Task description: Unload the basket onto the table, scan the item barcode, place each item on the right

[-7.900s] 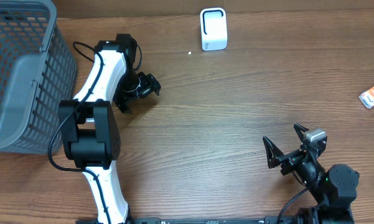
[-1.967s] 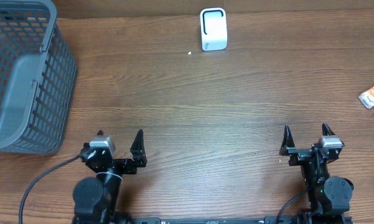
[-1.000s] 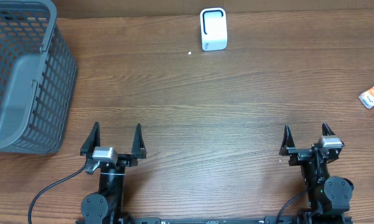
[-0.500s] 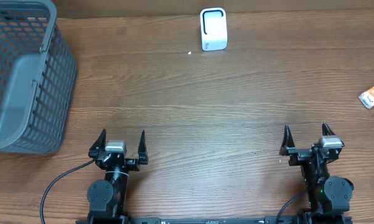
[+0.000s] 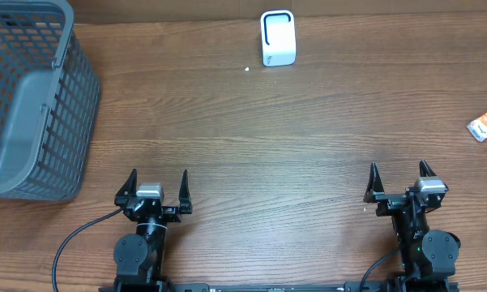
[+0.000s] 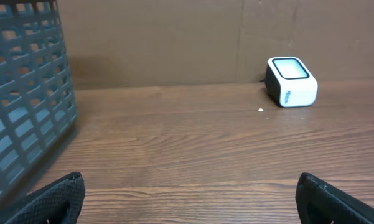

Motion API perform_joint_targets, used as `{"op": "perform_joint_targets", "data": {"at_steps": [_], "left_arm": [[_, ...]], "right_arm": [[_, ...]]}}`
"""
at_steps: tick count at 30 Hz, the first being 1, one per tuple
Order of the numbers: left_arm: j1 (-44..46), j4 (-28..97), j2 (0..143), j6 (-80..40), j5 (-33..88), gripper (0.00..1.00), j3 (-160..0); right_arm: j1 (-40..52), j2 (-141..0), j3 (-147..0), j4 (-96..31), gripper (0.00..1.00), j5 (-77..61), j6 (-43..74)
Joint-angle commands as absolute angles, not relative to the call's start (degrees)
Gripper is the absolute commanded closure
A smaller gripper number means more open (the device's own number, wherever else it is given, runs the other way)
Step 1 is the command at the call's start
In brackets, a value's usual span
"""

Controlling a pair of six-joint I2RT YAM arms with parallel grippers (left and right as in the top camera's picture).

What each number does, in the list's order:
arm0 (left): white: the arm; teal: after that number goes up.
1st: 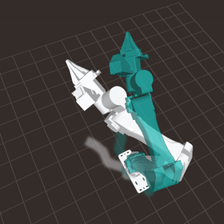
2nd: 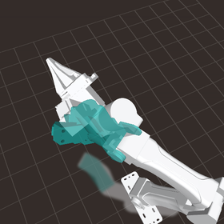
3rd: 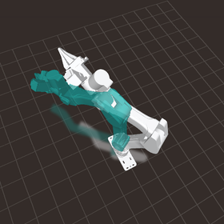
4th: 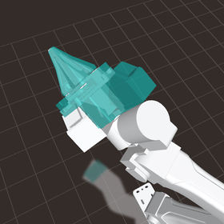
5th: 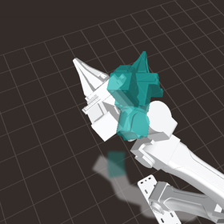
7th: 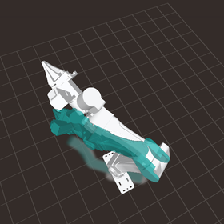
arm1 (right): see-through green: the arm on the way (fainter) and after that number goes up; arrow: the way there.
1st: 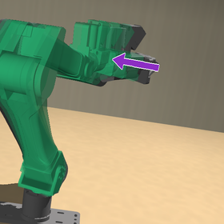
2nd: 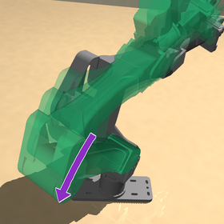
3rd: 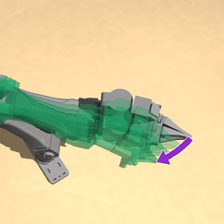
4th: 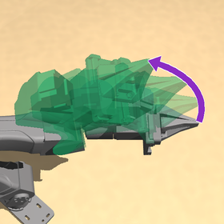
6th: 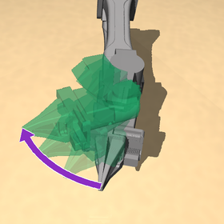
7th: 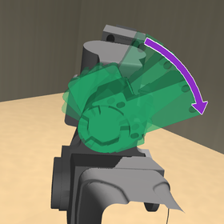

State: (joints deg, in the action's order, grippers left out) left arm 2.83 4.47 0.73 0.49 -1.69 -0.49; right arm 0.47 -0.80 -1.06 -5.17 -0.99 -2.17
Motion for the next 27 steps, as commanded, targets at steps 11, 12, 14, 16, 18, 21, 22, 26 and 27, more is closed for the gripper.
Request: {"op": "perform_joint_targets", "data": {"at_steps": [11,12,14,16,18,21,22,26,27], "left_arm": [[2.3,4.3,0.2,2.2,-4.6,0.00,-0.3],[2.3,4.3,0.2,1.3,-4.6,0.00,-0.3],[2.2,4.3,0.2,-0.8,-4.5,0.00,-0.3],[2.2,4.3,0.2,-2.6,-4.5,0.00,-0.3],[2.2,4.3,0.2,-3.4,-4.4,0.00,-0.3],[2.2,4.3,0.2,-4.8,-4.3,0.00,-0.3],[2.2,4.3,0.2,-4.7,-3.7,0.00,-0.3],[2.2,4.4,0.2,-4.7,-3.2,0.00,-0.3],[2.2,4.4,0.2,-4.7,-3.2,0.00,-0.3]], "right_arm": [[0.3,-0.2,-0.5,-4.8,0.00,-0.3,-2.4],[0.3,-0.2,-0.5,-4.8,0.00,-0.3,-2.4],[0.3,-0.2,-0.5,-4.8,0.00,-0.3,-2.4],[0.3,-0.2,-0.5,-4.8,0.00,-0.3,-2.4],[0.3,-0.2,-0.5,-4.8,0.00,-0.3,-2.4],[0.3,-0.2,-0.5,-4.8,0.00,-0.3,-2.4],[0.3,-0.2,-0.5,-4.8,0.00,-0.3,-2.4],[0.3,-0.2,-0.5,-4.8,0.00,-0.3,-2.4],[0.3,-0.2,-0.5,-4.8,0.00,-0.3,-2.4]]}}
